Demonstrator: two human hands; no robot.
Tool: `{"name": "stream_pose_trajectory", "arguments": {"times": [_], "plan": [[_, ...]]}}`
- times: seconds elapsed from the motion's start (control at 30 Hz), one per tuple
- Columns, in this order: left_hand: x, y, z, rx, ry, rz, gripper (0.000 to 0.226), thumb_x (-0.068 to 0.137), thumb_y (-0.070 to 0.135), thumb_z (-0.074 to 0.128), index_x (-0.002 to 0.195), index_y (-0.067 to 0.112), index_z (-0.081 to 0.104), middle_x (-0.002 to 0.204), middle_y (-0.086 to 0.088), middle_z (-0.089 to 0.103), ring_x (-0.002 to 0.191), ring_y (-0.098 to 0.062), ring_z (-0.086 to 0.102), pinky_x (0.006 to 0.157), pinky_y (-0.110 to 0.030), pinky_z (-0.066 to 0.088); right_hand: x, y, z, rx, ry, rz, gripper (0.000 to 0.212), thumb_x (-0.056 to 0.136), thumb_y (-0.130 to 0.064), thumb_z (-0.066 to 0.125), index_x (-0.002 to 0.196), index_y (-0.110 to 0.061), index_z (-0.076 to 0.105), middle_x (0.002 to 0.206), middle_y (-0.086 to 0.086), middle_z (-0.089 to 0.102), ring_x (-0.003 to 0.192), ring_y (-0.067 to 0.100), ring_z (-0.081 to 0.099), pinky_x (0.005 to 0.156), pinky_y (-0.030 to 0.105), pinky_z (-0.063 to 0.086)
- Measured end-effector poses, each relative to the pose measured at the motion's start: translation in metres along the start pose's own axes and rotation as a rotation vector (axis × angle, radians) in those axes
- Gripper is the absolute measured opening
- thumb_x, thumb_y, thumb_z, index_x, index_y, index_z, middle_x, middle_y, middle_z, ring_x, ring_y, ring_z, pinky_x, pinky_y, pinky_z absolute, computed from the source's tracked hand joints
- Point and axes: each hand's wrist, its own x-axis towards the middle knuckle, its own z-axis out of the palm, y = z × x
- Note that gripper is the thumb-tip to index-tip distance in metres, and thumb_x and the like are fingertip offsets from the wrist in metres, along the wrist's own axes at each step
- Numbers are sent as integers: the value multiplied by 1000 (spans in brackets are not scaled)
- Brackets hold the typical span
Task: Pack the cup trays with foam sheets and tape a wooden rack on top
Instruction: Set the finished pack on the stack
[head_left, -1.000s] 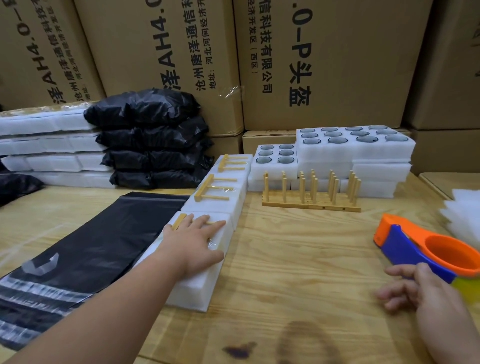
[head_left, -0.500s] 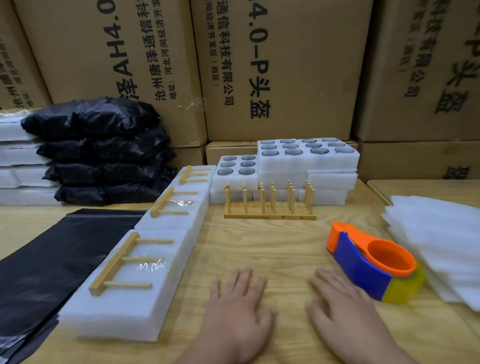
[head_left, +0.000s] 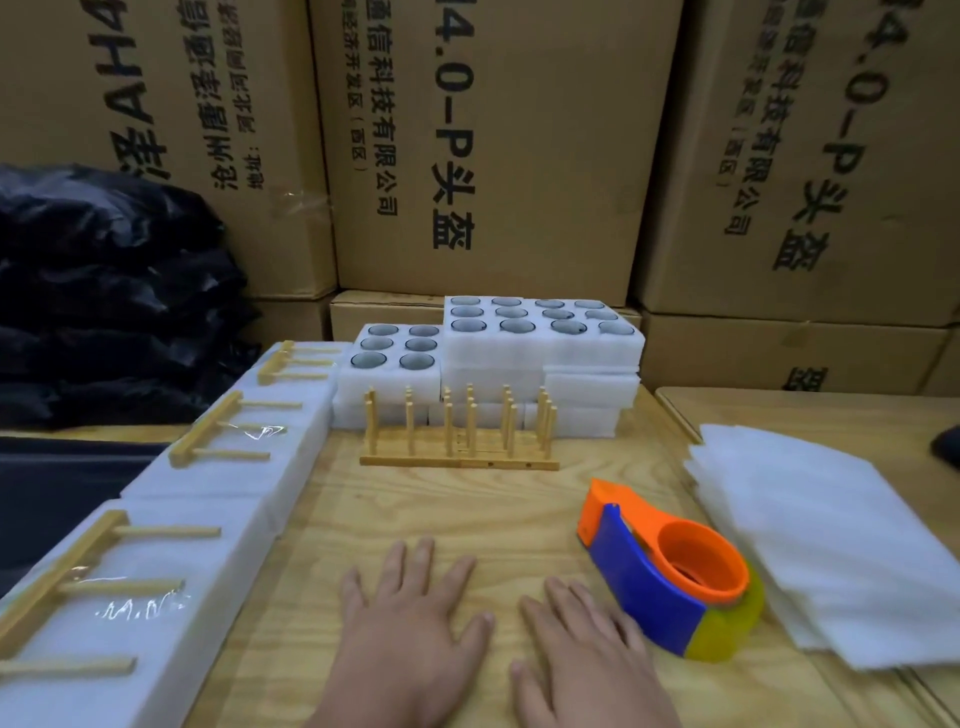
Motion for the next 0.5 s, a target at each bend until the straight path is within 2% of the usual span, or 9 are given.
{"name": "stream_pose_trajectory", "arguments": {"times": [0.03, 0.07, 0.1, 0.13, 0.23, 0.37, 0.43, 0.5], "plan": [[4, 1, 0, 5, 1, 3, 79, 80, 83, 10, 154, 60, -5, 171, 11, -11, 157, -17, -16, 118, -62, -10, 7, 0, 5, 7, -69, -24, 71, 75, -68, 51, 144, -52, 47, 165, -10, 28, 152, 11, 29, 116, 52, 32], [7, 2, 0, 11, -2, 9, 78, 81, 82, 11, 154, 59, -5, 171, 10, -11, 157, -17, -16, 118, -63, -8, 13, 1, 9, 24, -139, -32, 75, 84, -67, 37, 156, -50, 24, 170, -11, 3, 157, 10, 2, 123, 52, 10], [9, 3, 0, 19, -5, 14, 77, 83, 81, 12, 154, 58, -5, 171, 9, -11, 157, -18, -15, 118, -64, -7, 19, 1, 13, 21, -193, -38, 78, 88, -67, 30, 160, -45, 12, 171, -10, -10, 156, 10, -13, 123, 51, -4], [10, 3, 1, 27, -5, 18, 75, 84, 80, 12, 154, 58, -6, 171, 9, -11, 157, -19, -15, 118, -64, -6, 26, 2, 17, 9, -203, -52, 79, 90, -65, 27, 161, -40, 7, 171, -8, -13, 155, 10, -19, 122, 52, -10], [11, 4, 1, 32, -2, 19, 67, 92, 74, 14, 155, 58, -5, 171, 10, -11, 158, -19, -14, 119, -65, -4, 45, -2, 22, 24, -228, -84, 81, 90, -62, 20, 163, -31, 3, 171, -6, -14, 154, 9, -22, 121, 57, -16], [9, 4, -1, -21, 19, 25, 59, 99, 66, 18, 156, 58, 4, 171, 13, -7, 158, -17, -11, 120, -63, -4, 57, -4, 24, 20, -243, -100, 81, 88, -62, 16, 162, -33, 0, 171, -6, -12, 155, 10, -20, 120, 59, -16], [6, 4, -4, -76, 53, 37, 57, 99, 63, 26, 155, 56, 20, 171, 17, 5, 158, -13, -3, 122, -58, -1, 55, -3, 24, 19, -241, -103, 81, 89, -63, 17, 163, -34, 0, 171, -6, -12, 155, 10, -19, 121, 57, -16], [1, 3, -6, -132, 130, 54, 46, 98, 57, 39, 143, 54, 47, 162, 25, 31, 153, -4, 19, 123, -42, 11, 51, -2, 25, 23, -224, -104, 80, 90, -63, 19, 163, -34, 2, 171, -7, -13, 155, 10, -18, 122, 54, -17]]}}
